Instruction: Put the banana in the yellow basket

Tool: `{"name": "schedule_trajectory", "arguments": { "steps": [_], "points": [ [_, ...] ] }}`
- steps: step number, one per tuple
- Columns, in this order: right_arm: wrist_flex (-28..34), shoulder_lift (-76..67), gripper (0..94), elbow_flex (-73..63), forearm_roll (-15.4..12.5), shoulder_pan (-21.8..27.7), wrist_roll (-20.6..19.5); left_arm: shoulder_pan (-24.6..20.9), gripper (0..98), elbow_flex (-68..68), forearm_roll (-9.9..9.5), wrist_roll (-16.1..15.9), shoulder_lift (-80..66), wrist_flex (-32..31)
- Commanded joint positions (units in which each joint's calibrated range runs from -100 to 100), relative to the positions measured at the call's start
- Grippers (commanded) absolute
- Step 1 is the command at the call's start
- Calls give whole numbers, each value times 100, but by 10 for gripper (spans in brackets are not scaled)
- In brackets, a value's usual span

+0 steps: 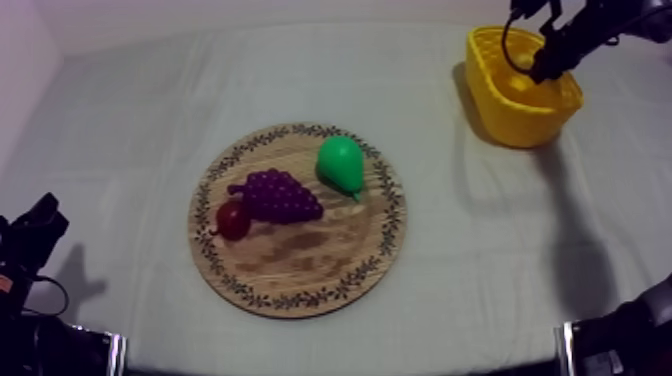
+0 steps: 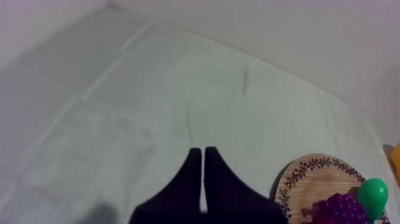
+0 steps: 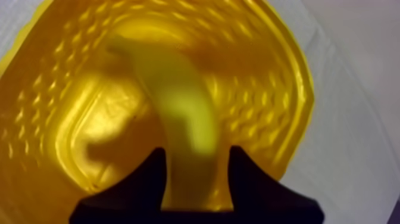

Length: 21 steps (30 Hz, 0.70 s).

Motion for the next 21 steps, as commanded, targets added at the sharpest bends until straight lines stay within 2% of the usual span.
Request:
{"name": "schedule_trajectory", "arguments": {
  "steps": [1, 4, 5, 8, 11, 16, 21],
  "points": [
    [-7, -38, 371, 11, -26, -3, 24, 2, 1, -1, 3, 1, -5, -1],
    [-13, -137, 375, 71, -40, -24, 34, 2, 1, -1, 3, 1, -5, -1],
    [-16, -186, 348, 100, -52, -28, 35, 2, 1, -1, 3, 1, -5, -1],
    [-48, -416, 148, 234, -104, -18, -17, 2, 1, -1, 3, 1, -5, -1],
    [-97, -801, 55, 465, -179, 32, -96, 2, 1, -1, 3, 1, -5, -1],
    [-446, -1869, 18, 1288, -409, 243, -262, 2, 1, -1, 3, 0, -5, -1],
    [-936, -3261, 22, 2771, -1033, 642, 25, 2, 1, -1, 3, 0, -5, -1]
  ]
}}
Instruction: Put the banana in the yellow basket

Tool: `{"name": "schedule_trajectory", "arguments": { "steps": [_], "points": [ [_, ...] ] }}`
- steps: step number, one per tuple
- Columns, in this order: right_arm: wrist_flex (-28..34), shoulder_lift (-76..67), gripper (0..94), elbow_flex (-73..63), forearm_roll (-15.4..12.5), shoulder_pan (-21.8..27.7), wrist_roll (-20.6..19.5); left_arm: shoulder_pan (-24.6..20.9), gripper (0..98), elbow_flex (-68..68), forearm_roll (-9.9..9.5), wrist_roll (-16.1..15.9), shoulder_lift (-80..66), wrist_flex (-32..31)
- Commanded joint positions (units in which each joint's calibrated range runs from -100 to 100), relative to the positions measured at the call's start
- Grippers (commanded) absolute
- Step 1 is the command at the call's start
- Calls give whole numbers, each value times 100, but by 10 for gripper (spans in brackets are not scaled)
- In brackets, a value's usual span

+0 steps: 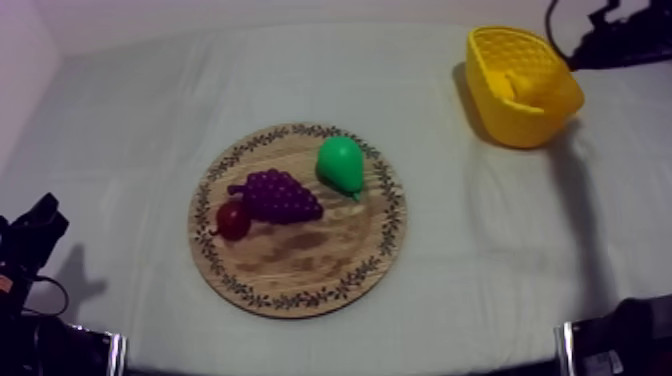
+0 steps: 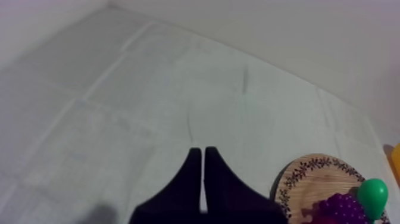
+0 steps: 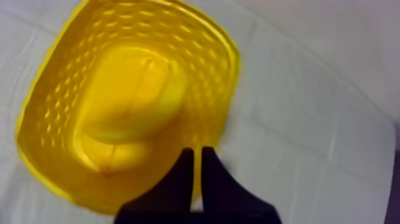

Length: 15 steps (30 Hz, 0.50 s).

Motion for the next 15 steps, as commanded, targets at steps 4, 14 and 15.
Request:
{"name": "schedule_trajectory", "arguments": {
  "steps": [4, 14, 15],
  "points": [
    [-620, -2032, 10, 2321, -212, 276, 146, 2, 1, -1, 3, -2, -5, -1],
    [-1054, -4920, 7, 5180, -264, 597, -610, 2, 1, -1, 3, 0, -5, -1],
    [-980, -5202, 7, 5373, -242, 614, -668, 2, 1, -1, 3, -1, -5, -1]
  ]
}}
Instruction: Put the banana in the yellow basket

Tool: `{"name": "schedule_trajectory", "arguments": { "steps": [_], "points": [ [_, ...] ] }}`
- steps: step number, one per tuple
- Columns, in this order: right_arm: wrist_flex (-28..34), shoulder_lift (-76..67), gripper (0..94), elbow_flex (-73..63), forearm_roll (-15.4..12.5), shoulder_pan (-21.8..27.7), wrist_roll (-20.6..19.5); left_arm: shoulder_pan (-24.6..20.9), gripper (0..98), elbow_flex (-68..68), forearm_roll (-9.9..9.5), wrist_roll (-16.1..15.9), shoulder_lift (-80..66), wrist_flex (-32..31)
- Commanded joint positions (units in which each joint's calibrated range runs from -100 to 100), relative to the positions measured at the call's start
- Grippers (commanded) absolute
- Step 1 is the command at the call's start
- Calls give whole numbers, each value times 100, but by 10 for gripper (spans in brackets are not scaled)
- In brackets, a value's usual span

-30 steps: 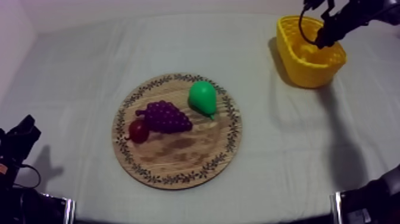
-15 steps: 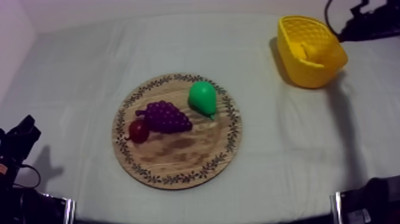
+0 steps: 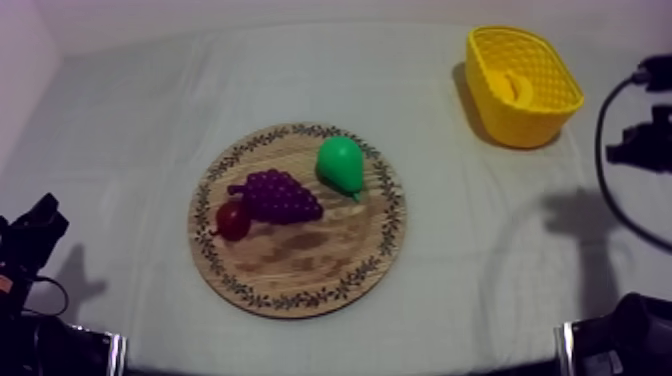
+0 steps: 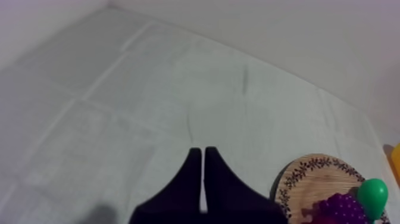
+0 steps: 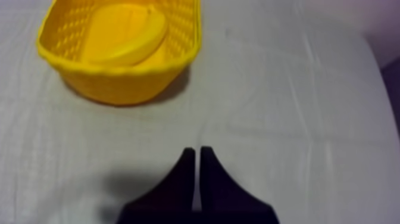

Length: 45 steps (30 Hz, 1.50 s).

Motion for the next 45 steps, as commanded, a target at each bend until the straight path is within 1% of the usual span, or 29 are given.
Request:
{"name": "schedule_trajectory", "arguments": {
  "steps": [1, 5, 10, 14, 19, 23, 28, 31, 45],
  "points": [
    [177, -1444, 7, 1185, 65, 24, -312, 2, 1, -1, 3, -2, -5, -1],
    [651, -2542, 7, 1736, 314, 12, -668, 2, 1, -1, 3, 0, -5, -1],
    [1214, -3575, 7, 2142, 674, -117, -1130, 2, 1, -1, 3, -1, -5, -1],
    [1590, -4147, 7, 2179, 780, -154, -1339, 2, 1, -1, 3, 0, -5, -1],
    [1703, -4844, 7, 2200, 815, -162, -1460, 2, 1, -1, 3, -2, -5, -1],
    [1658, -5068, 7, 2231, 824, -117, -1359, 2, 1, -1, 3, 0, -5, -1],
    [1639, -5129, 7, 2239, 829, -81, -983, 2, 1, -1, 3, -1, -5, -1],
    [1637, -5141, 7, 2240, 829, -76, -857, 2, 1, -1, 3, 1, -5, -1],
    [1635, -5147, 7, 2241, 830, -73, -804, 2, 1, -1, 3, 0, -5, -1]
  ]
}}
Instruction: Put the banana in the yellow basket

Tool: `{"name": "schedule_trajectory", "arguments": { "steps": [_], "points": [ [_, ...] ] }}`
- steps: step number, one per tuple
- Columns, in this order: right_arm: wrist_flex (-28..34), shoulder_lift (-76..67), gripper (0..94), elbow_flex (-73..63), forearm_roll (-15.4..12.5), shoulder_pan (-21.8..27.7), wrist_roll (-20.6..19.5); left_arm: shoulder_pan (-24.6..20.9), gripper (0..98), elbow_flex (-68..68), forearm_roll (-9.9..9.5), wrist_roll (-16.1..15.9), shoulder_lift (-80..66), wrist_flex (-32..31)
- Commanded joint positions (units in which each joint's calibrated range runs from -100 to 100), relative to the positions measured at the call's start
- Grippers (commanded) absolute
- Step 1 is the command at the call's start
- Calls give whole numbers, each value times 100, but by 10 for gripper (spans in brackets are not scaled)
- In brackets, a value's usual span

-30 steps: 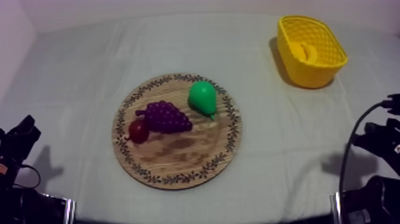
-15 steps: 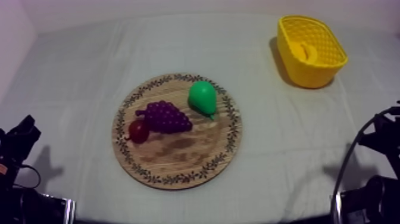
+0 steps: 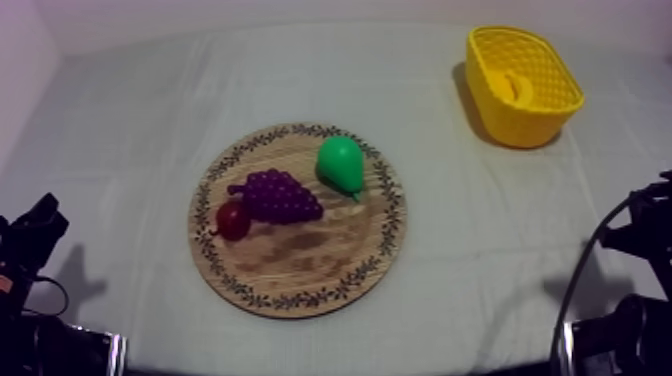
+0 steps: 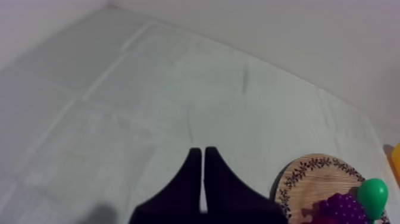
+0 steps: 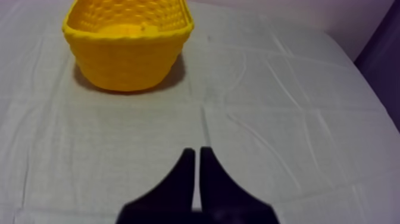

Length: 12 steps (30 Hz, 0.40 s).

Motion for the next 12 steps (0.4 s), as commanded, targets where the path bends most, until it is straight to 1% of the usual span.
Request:
{"name": "schedule_trajectory", "arguments": {
  "steps": [1, 12],
  "points": [
    [-12, -5, 7, 3, -4, 0, 3, 2, 1, -1, 3, 0, -5, -1],
    [-12, -5, 7, 3, -4, 85, 11, 2, 1, -1, 3, 1, -5, -1]
  ]
}}
